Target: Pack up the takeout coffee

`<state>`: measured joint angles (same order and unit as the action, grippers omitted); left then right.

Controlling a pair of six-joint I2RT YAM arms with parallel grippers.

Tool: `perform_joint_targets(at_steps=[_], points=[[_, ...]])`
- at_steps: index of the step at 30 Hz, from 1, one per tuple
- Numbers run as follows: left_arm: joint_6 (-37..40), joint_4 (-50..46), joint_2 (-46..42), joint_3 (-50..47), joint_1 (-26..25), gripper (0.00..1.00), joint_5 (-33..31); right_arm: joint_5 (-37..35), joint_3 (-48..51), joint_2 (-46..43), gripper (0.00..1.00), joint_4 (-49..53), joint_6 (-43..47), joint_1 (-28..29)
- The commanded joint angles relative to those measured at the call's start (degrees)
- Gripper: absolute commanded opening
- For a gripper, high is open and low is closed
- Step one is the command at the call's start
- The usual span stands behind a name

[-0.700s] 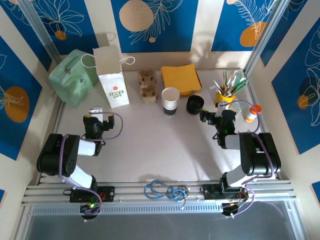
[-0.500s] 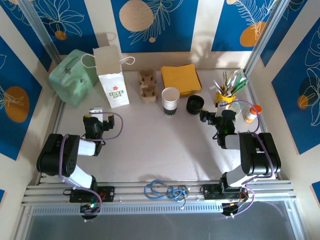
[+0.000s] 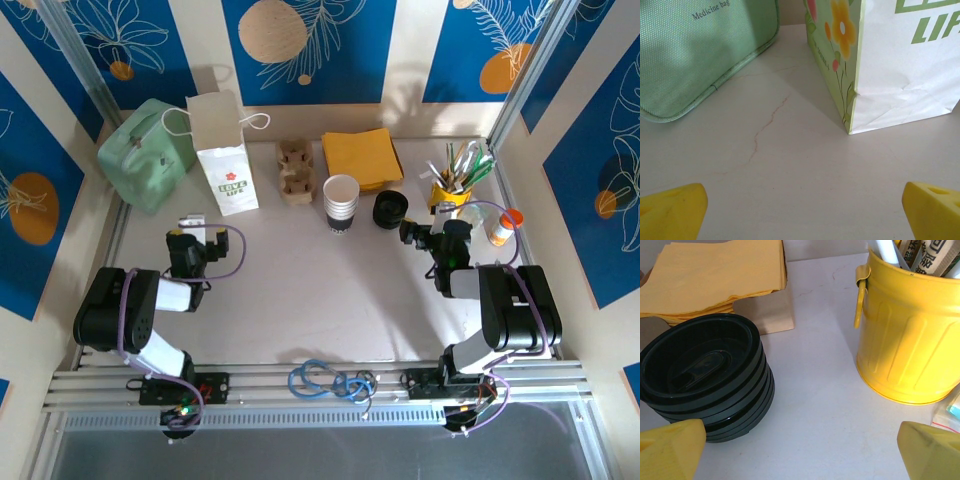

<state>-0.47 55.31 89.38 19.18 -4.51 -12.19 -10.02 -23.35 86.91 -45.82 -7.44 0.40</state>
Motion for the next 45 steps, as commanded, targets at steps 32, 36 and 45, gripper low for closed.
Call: perform_joint_targets(at_steps=[32, 36, 45], points=[[-21.60, -84.86, -36.55, 34.15, -1.46, 0.99, 12.45, 6.60, -44.03, -19.34, 0.96, 82.85, -24.51, 7.51], [-21.69, -89.95, -33.55, 39.79, -1.96, 0.99, 20.53, 1.47, -55.15, -11.24, 0.91, 91.14, -24.71, 14.79], [-20.70, -82.57, -30.69, 38.36, -2.52, 0.99, 31.25, -4.61, -75.84, 8.30, 0.68, 101.77, -24.22, 22.88]])
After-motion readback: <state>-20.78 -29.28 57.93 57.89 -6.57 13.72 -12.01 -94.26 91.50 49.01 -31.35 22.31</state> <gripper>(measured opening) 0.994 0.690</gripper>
